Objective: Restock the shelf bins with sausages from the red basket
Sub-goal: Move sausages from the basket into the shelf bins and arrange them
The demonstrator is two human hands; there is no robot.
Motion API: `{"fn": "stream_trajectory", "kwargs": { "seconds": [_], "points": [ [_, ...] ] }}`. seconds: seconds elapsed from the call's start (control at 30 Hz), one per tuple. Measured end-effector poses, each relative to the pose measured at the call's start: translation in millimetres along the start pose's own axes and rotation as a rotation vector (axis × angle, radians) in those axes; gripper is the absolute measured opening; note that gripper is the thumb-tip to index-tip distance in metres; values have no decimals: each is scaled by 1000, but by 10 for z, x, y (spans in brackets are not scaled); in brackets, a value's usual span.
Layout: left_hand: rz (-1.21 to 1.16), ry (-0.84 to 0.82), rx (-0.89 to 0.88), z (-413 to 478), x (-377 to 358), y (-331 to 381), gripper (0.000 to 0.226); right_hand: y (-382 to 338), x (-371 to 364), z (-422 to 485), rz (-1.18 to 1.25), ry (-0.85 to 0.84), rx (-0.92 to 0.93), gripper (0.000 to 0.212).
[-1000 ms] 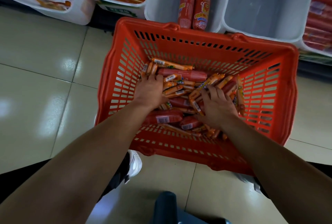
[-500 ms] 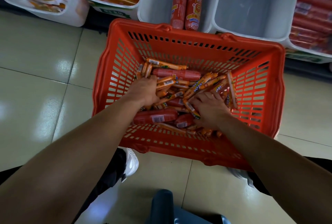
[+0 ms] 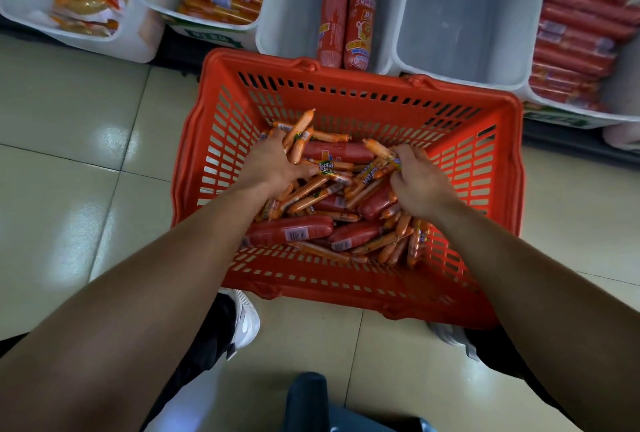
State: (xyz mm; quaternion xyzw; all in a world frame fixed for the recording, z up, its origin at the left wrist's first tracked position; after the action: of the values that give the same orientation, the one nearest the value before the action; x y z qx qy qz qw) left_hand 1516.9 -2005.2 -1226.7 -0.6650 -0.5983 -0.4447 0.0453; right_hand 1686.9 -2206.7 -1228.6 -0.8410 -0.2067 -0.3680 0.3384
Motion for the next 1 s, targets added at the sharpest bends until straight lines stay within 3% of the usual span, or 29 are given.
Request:
{"fn": "stream_trajectory", "kwargs": {
  "seconds": [0.13,0.23,0.47,0.63,0.73,0.8,1.0],
  "points": [
    [-21,-37,44,12,-79,-156,93,195,-32,173,-306,-178,-30,68],
    [55,-58,27,31,-109,-219,86,250,-102,304,-417,-254,23,82],
    [-41,-29,9,147,-49,-197,70,293,-142,622,-358,-231,171,56],
    [115,-56,-41,172,-175,-209,61,303,-164,635,-508,-174,143,66],
    [340,-73,-60,190,-315,-232,48,236,-197,682,-613,-191,179,64],
    [445,-66,-57,186,-367,-226,51,198,-176,732,-635,-232,184,62],
    [447,-51,-107,195,-370,-177,53,171,-125,784,-599,-385,165,77]
  ]
}}
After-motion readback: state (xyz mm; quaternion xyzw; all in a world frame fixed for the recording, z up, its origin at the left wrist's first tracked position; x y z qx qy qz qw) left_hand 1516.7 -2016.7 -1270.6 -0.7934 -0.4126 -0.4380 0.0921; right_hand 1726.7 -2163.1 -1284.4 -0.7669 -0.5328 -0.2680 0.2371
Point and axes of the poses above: each hand's wrist, its own z-axis towards the middle knuckle, its own x-axis out of the back of the hand, y = z × x, the point moved 4 cm from there along z, towards the middle knuckle, and after that the axes turned 3 degrees about -y, right-handed, at the moved point
